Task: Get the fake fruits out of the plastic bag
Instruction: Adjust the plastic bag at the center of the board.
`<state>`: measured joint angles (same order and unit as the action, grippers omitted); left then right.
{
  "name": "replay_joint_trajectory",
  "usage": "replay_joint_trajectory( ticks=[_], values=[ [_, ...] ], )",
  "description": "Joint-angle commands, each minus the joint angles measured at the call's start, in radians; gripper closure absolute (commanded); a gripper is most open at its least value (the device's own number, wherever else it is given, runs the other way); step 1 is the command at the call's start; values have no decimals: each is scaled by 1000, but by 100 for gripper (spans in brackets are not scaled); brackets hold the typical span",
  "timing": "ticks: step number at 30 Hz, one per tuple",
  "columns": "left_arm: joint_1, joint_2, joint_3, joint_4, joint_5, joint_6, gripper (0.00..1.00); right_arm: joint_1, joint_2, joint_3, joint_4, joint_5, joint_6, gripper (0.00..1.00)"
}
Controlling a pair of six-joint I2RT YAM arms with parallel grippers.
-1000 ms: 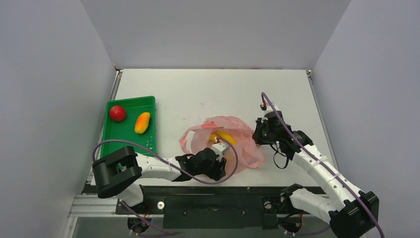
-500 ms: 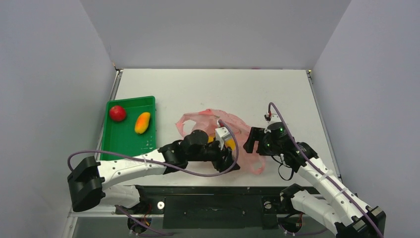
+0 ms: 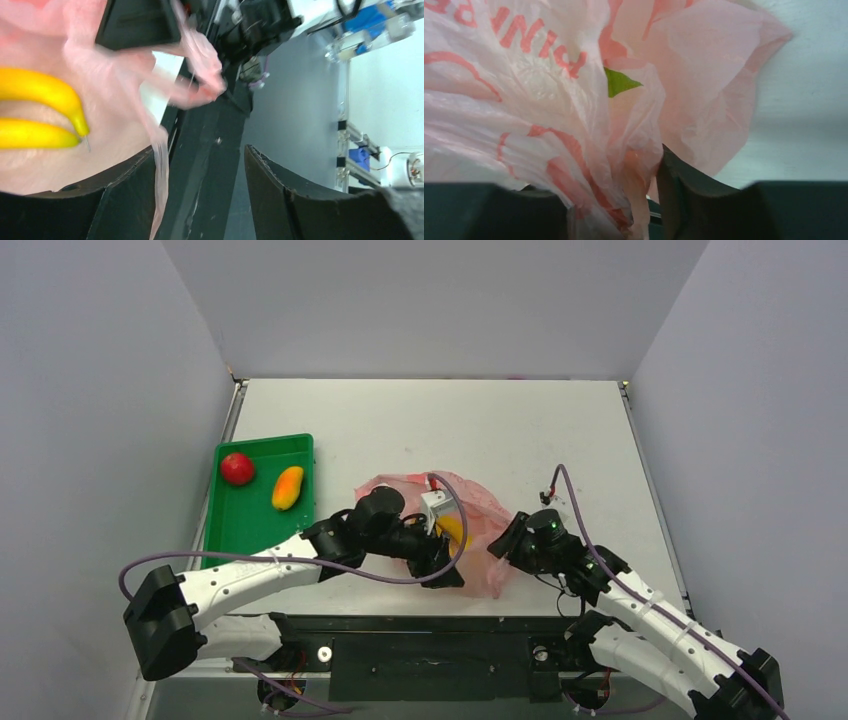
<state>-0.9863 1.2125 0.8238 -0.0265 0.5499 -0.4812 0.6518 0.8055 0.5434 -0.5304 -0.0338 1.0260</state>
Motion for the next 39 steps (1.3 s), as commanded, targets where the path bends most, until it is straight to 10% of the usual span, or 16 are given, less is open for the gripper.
replay_joint_trajectory(
  ticks=[1,8,17,30,39],
  values=[
    [5,-68,70,-254,-93,109,43,8,-51,-23,-37,137,16,87],
    [63,-173,29,-87,-329,-40,36,19,-129,-59,-126,109,-71,95],
    [65,80,32,137,-225,-203,53,31,-138,51,-162,-106,-266,61],
    [89,69,43,85,-201,-79,48,45,-273,304,-180,-282,-488,28],
    [97,41,41,52,-113,-40,45,42,-137,553,-396,67,-670,14]
  ],
)
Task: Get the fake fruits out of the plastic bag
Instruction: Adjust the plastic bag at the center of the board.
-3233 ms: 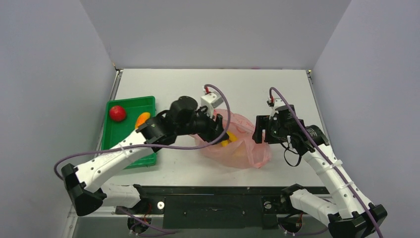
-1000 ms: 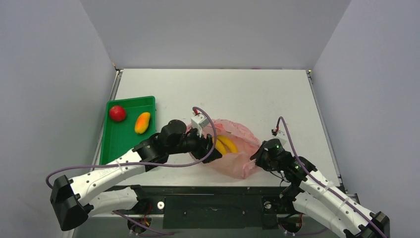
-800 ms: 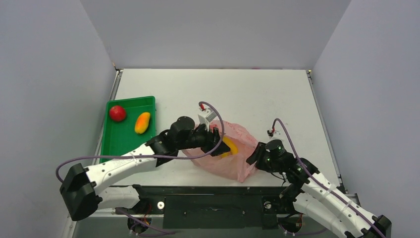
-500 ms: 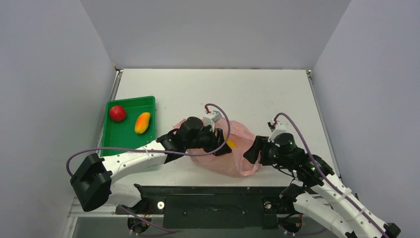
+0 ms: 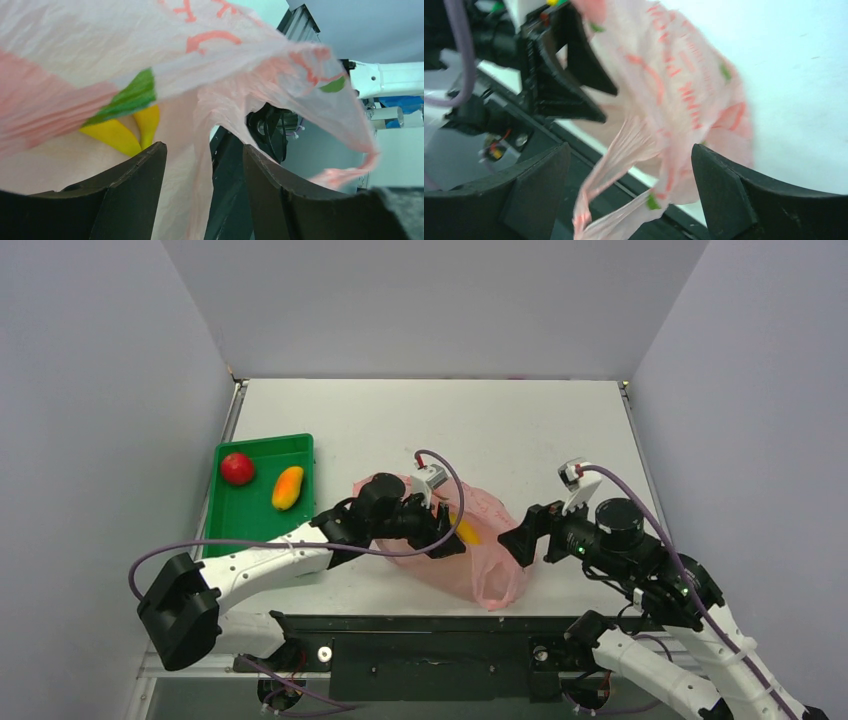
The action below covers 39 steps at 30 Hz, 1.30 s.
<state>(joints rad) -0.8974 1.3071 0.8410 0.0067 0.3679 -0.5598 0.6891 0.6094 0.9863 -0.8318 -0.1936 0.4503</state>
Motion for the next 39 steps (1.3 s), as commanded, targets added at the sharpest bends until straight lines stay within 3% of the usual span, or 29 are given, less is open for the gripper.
replay_joint_trajectory(
  ticks=[1,4,9,13,16,19,23,24,26,33,39],
  values=[
    [8,-58,22,17,79,41,44,5,68,132,-106,279,-124,13],
    [17,-83,18,3,89,45,42,6,104,231,-97,202,-158,16],
    [64,-104,30,-63,40,25,44,55,160,180,101,-31,-45,45],
    [136,-116,-1,-98,-17,-9,50,217,174,11,306,0,59,56],
    [178,-113,-27,-69,-9,-31,54,335,242,-23,355,124,61,61],
    [194,-88,-23,-63,-5,-24,55,446,353,-30,351,289,22,61],
    [197,-41,-5,-87,-27,3,58,462,466,-25,352,533,-22,55],
    [198,-36,-2,-93,-47,7,59,461,478,-31,362,557,-37,49],
    [196,-22,1,-103,-70,16,61,449,516,-67,462,565,-75,42],
    [190,14,-33,-40,-75,-3,62,432,677,-150,660,576,-106,36],
    [191,89,-41,18,-73,-5,62,493,642,-323,667,545,-48,40]
  ],
)
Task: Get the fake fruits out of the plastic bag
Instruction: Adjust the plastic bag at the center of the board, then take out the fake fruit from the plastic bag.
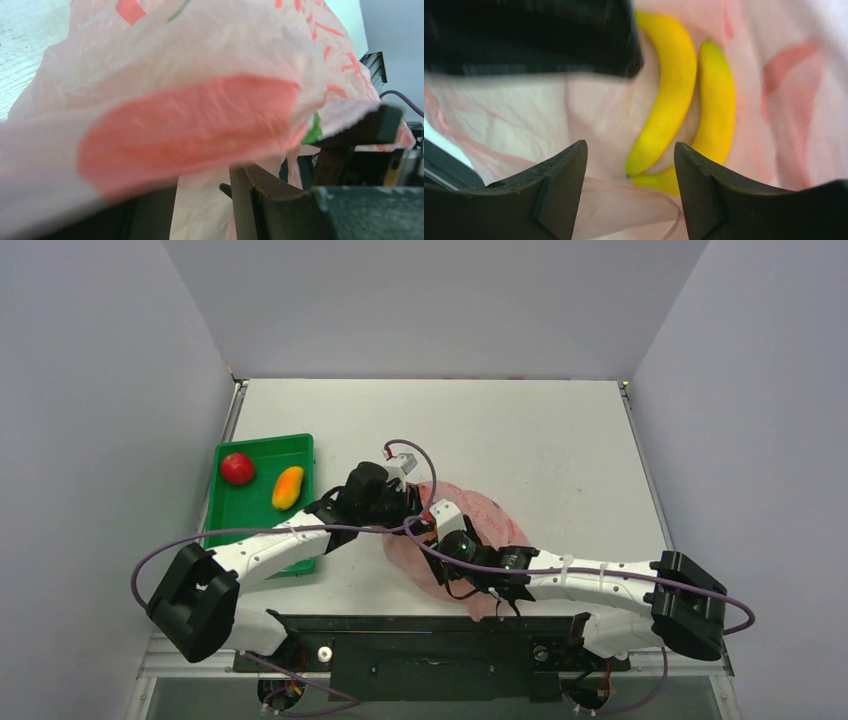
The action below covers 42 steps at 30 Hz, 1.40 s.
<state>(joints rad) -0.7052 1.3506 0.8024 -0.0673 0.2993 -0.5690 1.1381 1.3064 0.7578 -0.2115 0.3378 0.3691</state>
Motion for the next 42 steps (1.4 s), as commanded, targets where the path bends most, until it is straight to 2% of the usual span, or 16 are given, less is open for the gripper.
replay_joint_trajectory(
  ticks=[1,3,4,6,8,11,13,16,19,23,26,29,32,36,40,42],
  values=[
    [1,59,-5,104,-8,5,62,55,-83,-161,62,6,76,41],
    [8,120,1,126,-18,12,62,60,-119,-255,96,-20,142,44],
    [14,137,6,139,-30,21,62,62,-129,-278,112,-29,171,51],
    [28,194,20,165,-43,29,62,81,-152,-290,122,-4,202,56],
    [45,256,50,178,-47,32,62,83,-153,-287,130,33,243,56],
    [72,365,110,212,-56,36,62,81,-95,-293,171,40,301,57],
    [94,439,173,211,-31,48,63,80,-46,-301,197,55,336,61],
    [111,518,292,175,-27,79,63,52,13,-288,203,83,354,73],
    [123,560,361,124,-14,95,63,2,23,-290,257,47,349,75],
    [122,487,329,143,24,73,57,-34,-15,-289,299,-52,327,73],
    [116,396,249,192,89,30,55,-35,-111,-297,304,-97,334,62],
    [97,332,168,282,183,-71,54,-40,-200,-301,275,-89,348,52],
    [65,289,116,336,211,-126,53,-49,-310,-311,234,-46,365,49],
    [-15,275,130,302,131,-111,53,-77,-397,-353,224,-7,389,51],
    [-108,302,197,202,-78,-50,54,-104,-419,-394,238,-2,418,67],
    [-139,322,225,160,-190,-20,55,-110,-417,-411,239,7,434,69]
  ],
)
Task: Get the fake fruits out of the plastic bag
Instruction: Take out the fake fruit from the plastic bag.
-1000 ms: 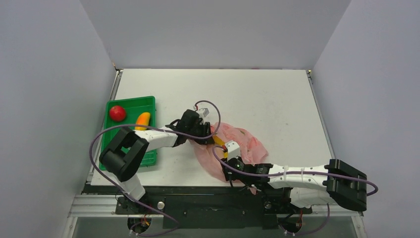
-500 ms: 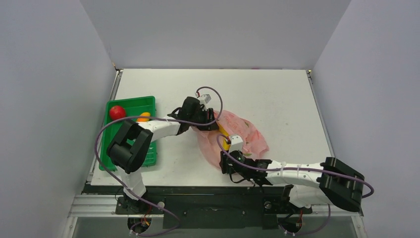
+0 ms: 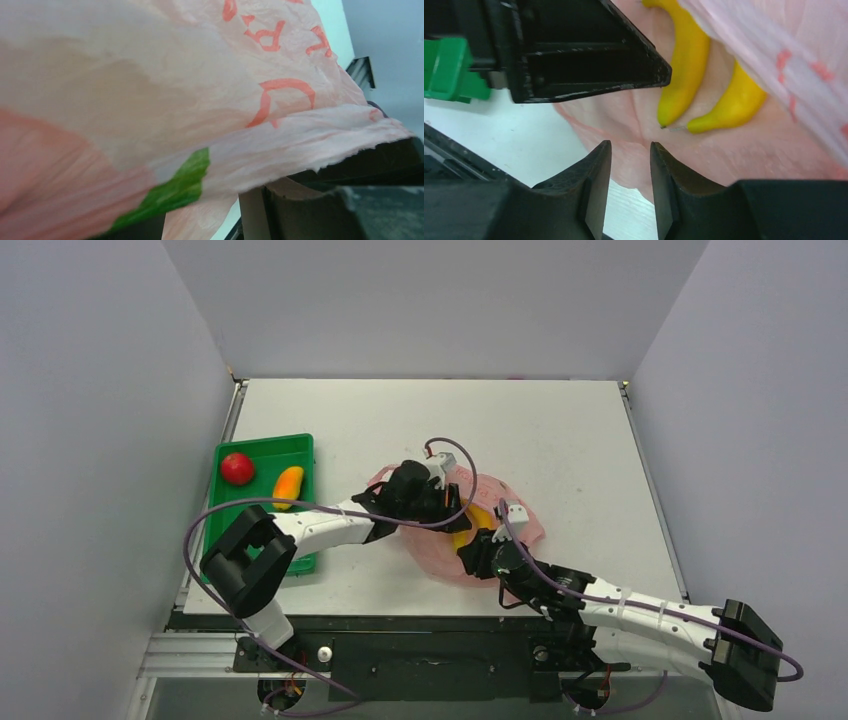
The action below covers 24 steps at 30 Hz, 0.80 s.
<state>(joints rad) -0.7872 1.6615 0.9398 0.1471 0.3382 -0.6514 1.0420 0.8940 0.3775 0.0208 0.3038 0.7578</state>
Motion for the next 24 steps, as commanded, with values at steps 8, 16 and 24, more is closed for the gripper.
replay_joint_trajectory(
  ticks=[8,16,24],
  values=[
    [-87,159,200,-88,-361,6,53,-26,15,-65,31,50,78,77],
    [-126,229,247,-145,-475,-28,51,-42,16,-116,49,73,127,79],
    [-151,217,230,-182,-561,-51,50,-57,55,-134,78,62,138,81]
  ],
)
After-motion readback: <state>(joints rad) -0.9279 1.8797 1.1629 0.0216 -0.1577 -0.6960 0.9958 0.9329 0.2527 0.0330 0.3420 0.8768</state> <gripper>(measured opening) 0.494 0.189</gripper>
